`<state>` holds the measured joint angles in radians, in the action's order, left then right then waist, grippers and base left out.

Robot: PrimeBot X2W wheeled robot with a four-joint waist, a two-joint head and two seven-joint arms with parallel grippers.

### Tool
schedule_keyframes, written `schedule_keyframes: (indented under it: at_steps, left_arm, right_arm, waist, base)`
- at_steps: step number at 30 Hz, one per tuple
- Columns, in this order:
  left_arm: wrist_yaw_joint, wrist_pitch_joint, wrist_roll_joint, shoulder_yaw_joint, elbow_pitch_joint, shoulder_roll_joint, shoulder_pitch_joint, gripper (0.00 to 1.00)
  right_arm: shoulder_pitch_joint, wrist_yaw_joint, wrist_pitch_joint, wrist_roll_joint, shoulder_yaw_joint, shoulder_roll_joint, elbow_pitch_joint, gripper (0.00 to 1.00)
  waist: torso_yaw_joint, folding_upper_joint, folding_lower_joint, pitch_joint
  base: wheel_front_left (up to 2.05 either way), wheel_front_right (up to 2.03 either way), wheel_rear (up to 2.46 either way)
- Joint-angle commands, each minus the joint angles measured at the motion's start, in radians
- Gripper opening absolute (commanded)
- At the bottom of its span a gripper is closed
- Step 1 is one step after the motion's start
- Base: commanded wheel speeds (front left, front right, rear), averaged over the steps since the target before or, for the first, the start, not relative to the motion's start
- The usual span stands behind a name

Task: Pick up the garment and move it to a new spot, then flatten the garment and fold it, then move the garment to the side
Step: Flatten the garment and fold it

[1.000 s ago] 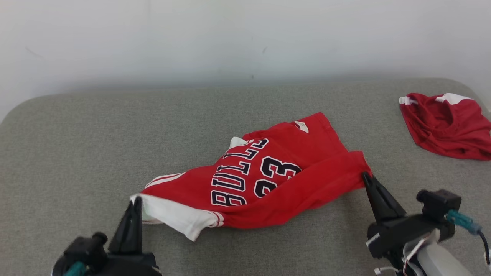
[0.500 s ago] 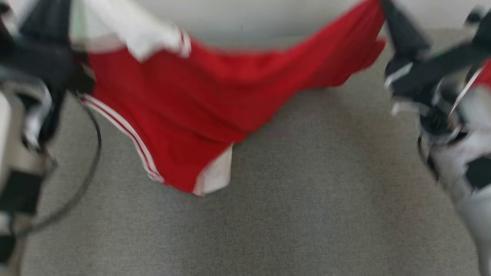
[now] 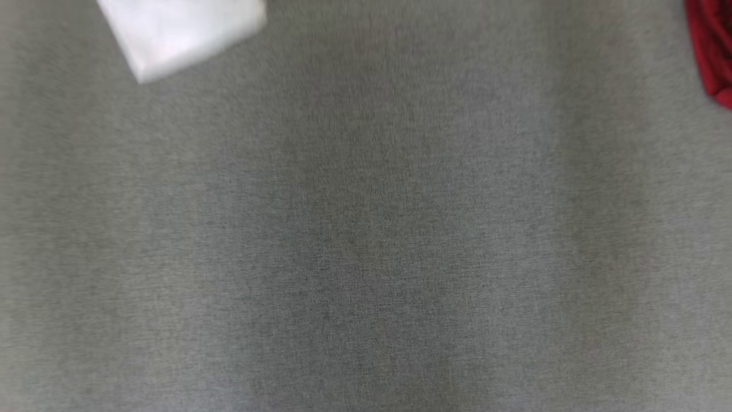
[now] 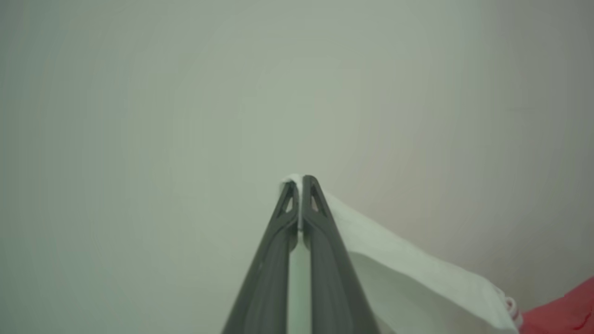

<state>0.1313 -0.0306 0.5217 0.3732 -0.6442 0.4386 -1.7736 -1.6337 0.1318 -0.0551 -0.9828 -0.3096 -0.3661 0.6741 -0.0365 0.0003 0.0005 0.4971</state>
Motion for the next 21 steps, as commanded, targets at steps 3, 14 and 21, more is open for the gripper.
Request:
schedule_keyframes:
  at_steps: [3,14,21]
  left_arm:
    - [-0.002,-0.024,-0.020,0.025,-0.069,-0.001,-0.120,0.00]
    - [-0.002,-0.102,-0.005,0.128,-0.238,-0.049,-0.307,0.00]
    - [-0.002,-0.140,0.091,0.175,-0.230,-0.053,-0.227,0.00]
  right_arm:
    - [-0.095,-0.002,0.013,0.025,-0.028,0.011,0.048,0.00]
    - [-0.261,-0.002,0.024,0.062,-0.138,-0.027,0.149,0.00]
    - [-0.196,-0.002,0.029,0.011,-0.207,-0.080,0.123,0.00]
  waist:
    - [-0.014,-0.0003,-0.0005,0.083]
    - [-0.001,-0.0003,-0.0005,0.130]
    - [0.009,-0.0003,-0.0005,0.134]
  base:
    - [0.00,0.00,0.00]
    - [0.00,0.00,0.00]
    - [0.00,0.00,0.00]
